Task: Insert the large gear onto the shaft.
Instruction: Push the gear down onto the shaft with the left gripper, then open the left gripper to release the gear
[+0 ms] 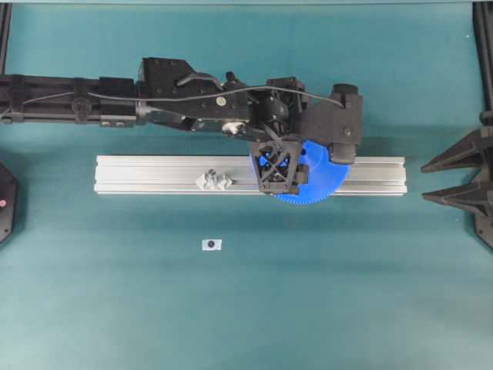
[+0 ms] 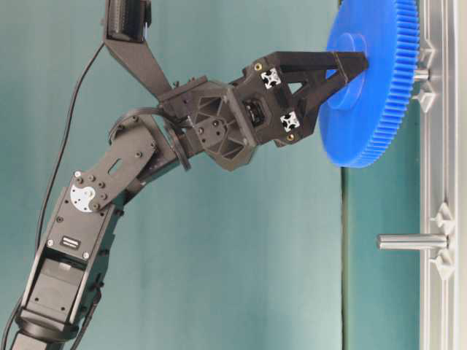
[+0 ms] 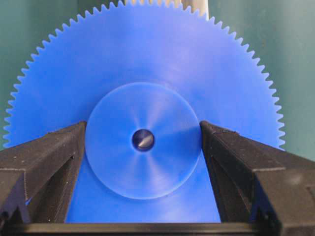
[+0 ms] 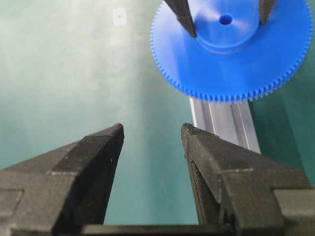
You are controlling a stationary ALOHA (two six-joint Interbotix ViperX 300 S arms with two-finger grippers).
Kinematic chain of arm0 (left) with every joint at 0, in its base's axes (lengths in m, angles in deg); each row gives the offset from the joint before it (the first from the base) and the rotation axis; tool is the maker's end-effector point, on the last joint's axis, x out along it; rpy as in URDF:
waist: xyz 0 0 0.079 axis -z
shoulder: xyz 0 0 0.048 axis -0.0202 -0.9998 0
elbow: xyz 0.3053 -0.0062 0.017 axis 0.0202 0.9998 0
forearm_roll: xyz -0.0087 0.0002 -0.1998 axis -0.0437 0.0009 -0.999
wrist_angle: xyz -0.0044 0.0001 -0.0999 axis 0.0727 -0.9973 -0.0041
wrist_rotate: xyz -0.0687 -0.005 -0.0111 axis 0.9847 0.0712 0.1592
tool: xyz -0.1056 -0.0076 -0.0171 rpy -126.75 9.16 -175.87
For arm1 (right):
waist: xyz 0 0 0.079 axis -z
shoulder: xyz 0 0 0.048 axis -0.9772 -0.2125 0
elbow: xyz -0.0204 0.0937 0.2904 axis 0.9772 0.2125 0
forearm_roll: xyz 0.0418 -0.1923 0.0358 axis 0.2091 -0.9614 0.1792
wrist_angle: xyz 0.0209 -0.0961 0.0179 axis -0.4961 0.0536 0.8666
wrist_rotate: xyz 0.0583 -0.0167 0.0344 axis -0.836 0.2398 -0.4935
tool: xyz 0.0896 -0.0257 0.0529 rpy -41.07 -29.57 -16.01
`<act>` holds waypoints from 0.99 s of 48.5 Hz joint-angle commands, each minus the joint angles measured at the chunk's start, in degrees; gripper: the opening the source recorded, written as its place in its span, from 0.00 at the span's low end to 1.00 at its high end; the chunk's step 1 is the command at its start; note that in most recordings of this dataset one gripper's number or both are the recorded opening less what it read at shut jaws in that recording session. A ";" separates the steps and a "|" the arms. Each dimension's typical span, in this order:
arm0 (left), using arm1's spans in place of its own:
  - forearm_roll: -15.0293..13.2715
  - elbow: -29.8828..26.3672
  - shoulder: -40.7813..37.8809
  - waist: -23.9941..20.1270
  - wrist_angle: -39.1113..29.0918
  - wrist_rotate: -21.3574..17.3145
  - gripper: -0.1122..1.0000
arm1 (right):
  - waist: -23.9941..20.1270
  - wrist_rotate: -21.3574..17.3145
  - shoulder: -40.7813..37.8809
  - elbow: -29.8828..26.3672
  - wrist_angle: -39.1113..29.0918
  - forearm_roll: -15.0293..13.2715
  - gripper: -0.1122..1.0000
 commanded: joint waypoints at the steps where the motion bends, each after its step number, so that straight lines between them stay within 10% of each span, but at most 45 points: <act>1: 0.09 -2.20 1.05 0.70 0.35 -0.09 0.87 | 0.09 -0.44 -0.44 -0.53 0.70 0.00 0.62; 48: 0.09 -2.72 5.54 0.79 1.32 -0.53 0.88 | 0.09 -0.53 -0.44 -0.53 0.70 0.09 0.62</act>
